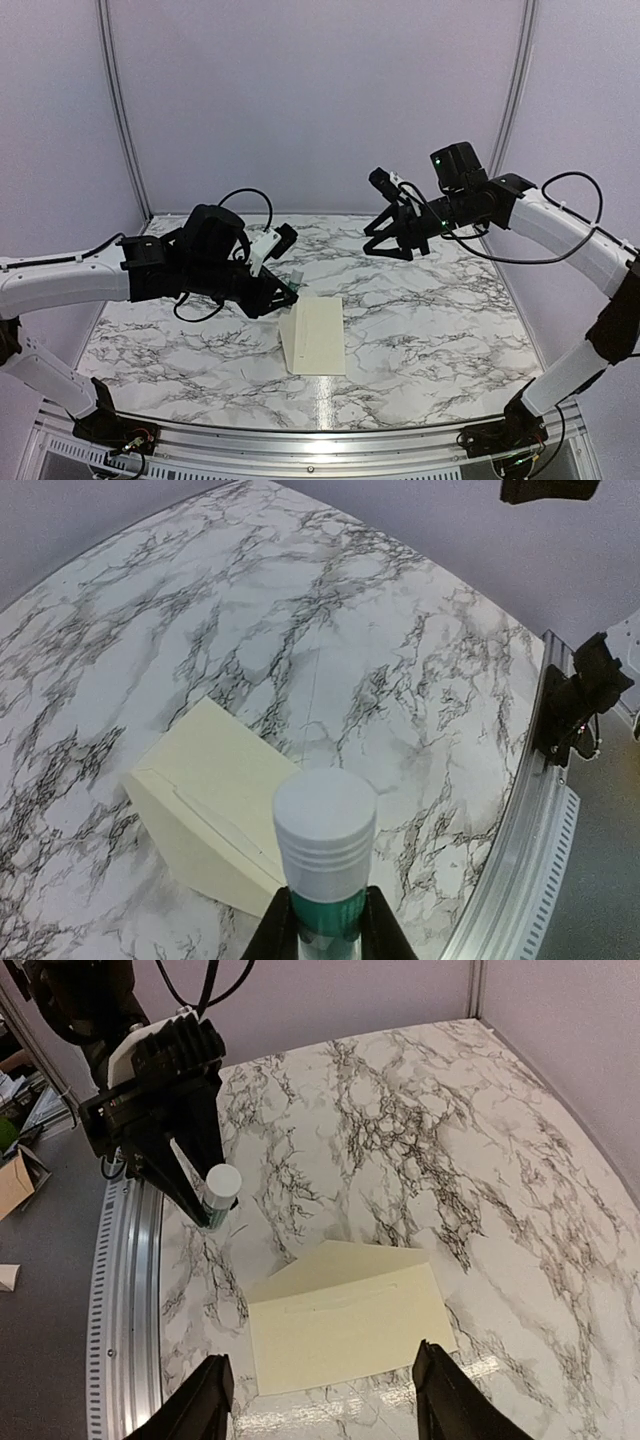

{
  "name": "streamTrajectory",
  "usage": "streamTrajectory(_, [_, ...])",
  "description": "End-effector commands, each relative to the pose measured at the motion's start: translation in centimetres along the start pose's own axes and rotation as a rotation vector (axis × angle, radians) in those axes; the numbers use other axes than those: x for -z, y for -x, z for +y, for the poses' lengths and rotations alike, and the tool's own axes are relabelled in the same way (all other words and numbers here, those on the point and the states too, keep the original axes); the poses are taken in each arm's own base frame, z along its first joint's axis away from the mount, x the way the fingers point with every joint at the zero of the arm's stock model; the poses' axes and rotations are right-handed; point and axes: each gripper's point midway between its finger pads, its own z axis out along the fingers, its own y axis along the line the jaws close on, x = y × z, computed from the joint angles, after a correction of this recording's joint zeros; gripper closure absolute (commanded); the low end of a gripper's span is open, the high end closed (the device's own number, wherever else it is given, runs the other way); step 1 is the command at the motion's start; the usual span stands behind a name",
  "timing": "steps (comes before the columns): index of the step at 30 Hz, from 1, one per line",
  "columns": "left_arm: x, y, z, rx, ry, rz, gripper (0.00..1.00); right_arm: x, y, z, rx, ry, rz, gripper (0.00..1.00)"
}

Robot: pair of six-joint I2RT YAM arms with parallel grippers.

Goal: Place the letter into the envelope and seal it

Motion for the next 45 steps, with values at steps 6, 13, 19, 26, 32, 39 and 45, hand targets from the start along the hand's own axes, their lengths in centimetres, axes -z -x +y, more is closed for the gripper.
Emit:
streamTrajectory(6, [-2.1,5.1,-4.7,-0.103,-0.271,-0.229,1.00,-3.3,1.3,2.1,-0.114,0.225,0.027,0.43])
streamTrajectory(13, [-3.1,5.1,-5.3,-0.088,-0.314,-0.222,1.00,-5.0,1.9,4.6,-0.099,0.319,0.033,0.41])
streamTrajectory(19, [-3.1,4.8,-5.4,-0.080,-0.328,-0.216,1.00,-5.8,1.5,5.2,-0.105,0.341,0.045,0.47])
streamTrajectory(26, [-3.2,4.7,-5.5,-0.076,-0.332,-0.211,1.00,-6.0,1.6,5.6,-0.109,0.369,0.038,0.74])
streamTrajectory(32, [-3.4,4.6,-5.2,-0.074,-0.321,-0.211,0.88,-6.0,1.5,6.0,-0.125,0.397,0.038,1.00])
streamTrajectory(39, [-3.6,4.6,-5.2,-0.074,-0.319,-0.215,0.67,-6.0,1.4,6.1,-0.132,0.403,0.039,1.00])
streamTrajectory(45, [-3.8,4.4,-5.1,-0.074,-0.315,-0.209,0.66,-6.0,1.3,6.0,-0.130,0.394,0.042,1.00])
